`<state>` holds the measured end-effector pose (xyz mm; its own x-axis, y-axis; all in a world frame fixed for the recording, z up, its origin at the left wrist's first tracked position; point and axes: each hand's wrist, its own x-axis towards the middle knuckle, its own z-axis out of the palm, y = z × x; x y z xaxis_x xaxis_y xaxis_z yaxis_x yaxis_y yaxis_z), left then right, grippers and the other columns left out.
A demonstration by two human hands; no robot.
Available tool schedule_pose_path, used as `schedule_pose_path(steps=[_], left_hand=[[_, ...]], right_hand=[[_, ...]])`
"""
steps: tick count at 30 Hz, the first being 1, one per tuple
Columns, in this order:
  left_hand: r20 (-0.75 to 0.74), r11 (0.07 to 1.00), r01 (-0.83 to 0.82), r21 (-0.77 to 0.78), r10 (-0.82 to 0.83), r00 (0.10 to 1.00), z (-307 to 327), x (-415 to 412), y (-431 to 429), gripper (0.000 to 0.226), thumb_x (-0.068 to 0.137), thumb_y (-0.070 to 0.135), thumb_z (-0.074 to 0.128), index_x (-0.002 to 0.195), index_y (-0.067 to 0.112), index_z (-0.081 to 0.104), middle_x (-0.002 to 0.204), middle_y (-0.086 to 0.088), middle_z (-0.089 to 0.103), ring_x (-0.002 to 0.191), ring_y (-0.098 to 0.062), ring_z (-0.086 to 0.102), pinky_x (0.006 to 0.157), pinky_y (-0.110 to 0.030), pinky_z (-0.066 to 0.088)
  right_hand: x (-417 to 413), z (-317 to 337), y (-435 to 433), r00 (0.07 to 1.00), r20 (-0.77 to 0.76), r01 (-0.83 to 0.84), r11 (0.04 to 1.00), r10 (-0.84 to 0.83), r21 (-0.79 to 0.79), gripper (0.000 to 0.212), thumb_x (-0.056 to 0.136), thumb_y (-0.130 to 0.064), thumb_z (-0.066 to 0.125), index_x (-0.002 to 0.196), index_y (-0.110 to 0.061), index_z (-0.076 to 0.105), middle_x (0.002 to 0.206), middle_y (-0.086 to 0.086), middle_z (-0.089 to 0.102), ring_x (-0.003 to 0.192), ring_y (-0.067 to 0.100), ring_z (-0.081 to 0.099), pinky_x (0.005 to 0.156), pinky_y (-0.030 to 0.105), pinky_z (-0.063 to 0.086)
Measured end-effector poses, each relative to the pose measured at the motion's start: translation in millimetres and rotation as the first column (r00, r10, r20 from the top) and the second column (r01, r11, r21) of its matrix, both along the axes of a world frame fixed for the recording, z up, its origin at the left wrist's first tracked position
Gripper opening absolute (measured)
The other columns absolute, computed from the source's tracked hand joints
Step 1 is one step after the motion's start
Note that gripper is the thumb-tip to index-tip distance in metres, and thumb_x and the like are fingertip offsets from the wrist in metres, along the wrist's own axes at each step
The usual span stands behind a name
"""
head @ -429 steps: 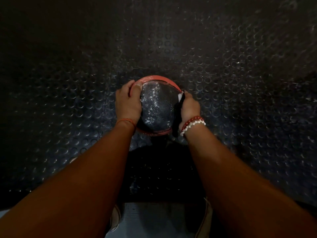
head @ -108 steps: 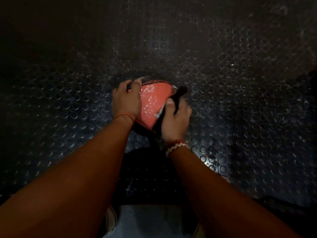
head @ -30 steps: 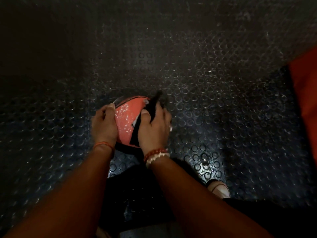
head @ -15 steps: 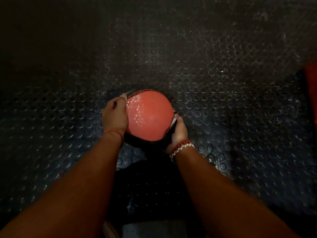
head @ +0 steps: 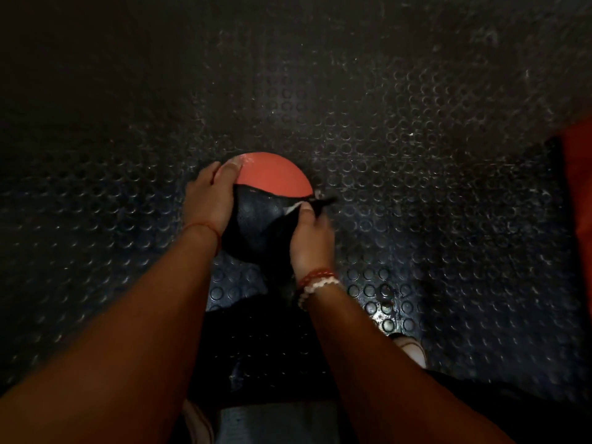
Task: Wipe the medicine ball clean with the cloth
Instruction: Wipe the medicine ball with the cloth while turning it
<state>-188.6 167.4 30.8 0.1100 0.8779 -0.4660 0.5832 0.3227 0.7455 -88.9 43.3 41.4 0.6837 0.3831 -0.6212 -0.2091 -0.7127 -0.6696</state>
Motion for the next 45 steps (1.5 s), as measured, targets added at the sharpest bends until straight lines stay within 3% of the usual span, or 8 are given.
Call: schedule_pose_path(steps=[7,12,17,24,28,31,40,45], left_hand=[[0.192,0.99,-0.135,-0.027,0.138,0.972,-5,-15,-1,0.049,0.09,0.054,0.054,0.123,0.019,0.066,0.128,0.001,0.062,0.115,-0.012,0.055,0.101,-0.023,0.039],[0.289,0.941,-0.241,-0.237,0.305,0.907,-41,-42,7,0.076,0.05,0.085,0.069,0.108,0.035,0.074,0.117,0.005,0.071,0.115,-0.017,0.064,0.106,-0.045,0.044],[0.317,0.933,-0.212,-0.29,0.303,0.899,-43,-51,10,0.08,0.047,0.083,0.072,0.11,0.033,0.074,0.117,0.004,0.072,0.114,-0.017,0.064,0.106,-0.044,0.045],[0.301,0.953,-0.2,-0.228,0.265,0.916,-29,-39,14,0.061,0.061,0.07,0.068,0.103,0.027,0.075,0.113,0.001,0.072,0.11,-0.019,0.066,0.104,-0.047,0.047],[0.262,0.974,-0.171,-0.152,0.206,0.943,-20,-31,8,0.049,0.066,0.067,0.06,0.097,0.031,0.073,0.116,0.004,0.07,0.111,-0.015,0.063,0.105,-0.042,0.046],[0.248,0.976,-0.177,-0.128,0.205,0.947,-18,-20,7,0.055,0.068,0.065,0.058,0.106,0.028,0.071,0.116,0.005,0.068,0.108,-0.013,0.062,0.104,-0.037,0.047],[-0.02,0.992,-0.088,-0.087,0.086,0.996,-15,20,27,0.089,0.056,0.082,0.042,0.12,0.025,0.066,0.129,-0.007,0.06,0.115,-0.027,0.057,0.107,-0.043,0.041],[-0.18,0.995,0.083,-0.046,-0.09,0.979,-15,35,38,0.092,0.068,0.078,0.029,0.13,0.018,0.062,0.137,-0.014,0.056,0.129,-0.033,0.048,0.111,-0.05,0.034]], right_hand=[[-9,2,16,0.851,0.432,-0.39,0.91,0.299,0.139,0.059,0.095,-0.041,0.038,0.149,-0.022,0.031,0.154,0.011,0.025,0.141,0.026,0.029,0.114,0.038,0.028],[25,-26,42,0.991,-0.129,0.064,0.95,-0.026,0.305,0.037,0.095,-0.03,0.047,0.119,-0.008,0.065,0.125,0.015,0.061,0.114,0.023,0.056,0.105,0.036,0.041],[17,-49,37,0.791,-0.542,0.407,0.905,-0.282,0.124,0.035,0.083,-0.044,0.059,0.096,-0.014,0.071,0.109,0.013,0.069,0.104,0.029,0.064,0.102,0.045,0.048],[-8,-15,29,0.982,0.187,-0.037,0.95,-0.023,0.309,0.037,0.098,-0.028,0.046,0.131,-0.017,0.056,0.125,-0.002,0.047,0.108,0.007,0.043,0.095,0.018,0.029],[20,-16,53,0.953,0.246,-0.252,0.917,0.179,0.31,0.037,0.092,-0.035,0.045,0.119,-0.021,0.066,0.116,0.003,0.059,0.102,0.015,0.054,0.09,0.027,0.038],[42,-27,70,0.994,-0.064,-0.056,0.934,0.084,0.353,0.022,0.094,-0.024,0.052,0.08,-0.017,0.068,0.092,0.008,0.066,0.089,0.02,0.059,0.088,0.038,0.047],[19,-42,23,0.693,-0.641,0.575,0.789,-0.329,0.217,0.042,0.093,-0.049,0.044,0.109,-0.018,0.069,0.113,0.009,0.07,0.102,0.028,0.064,0.092,0.037,0.052],[-28,-28,16,0.89,-0.071,0.451,0.852,-0.45,0.264,0.054,0.093,-0.041,0.043,0.134,-0.006,0.049,0.133,0.019,0.051,0.123,0.028,0.046,0.108,0.033,0.032]])
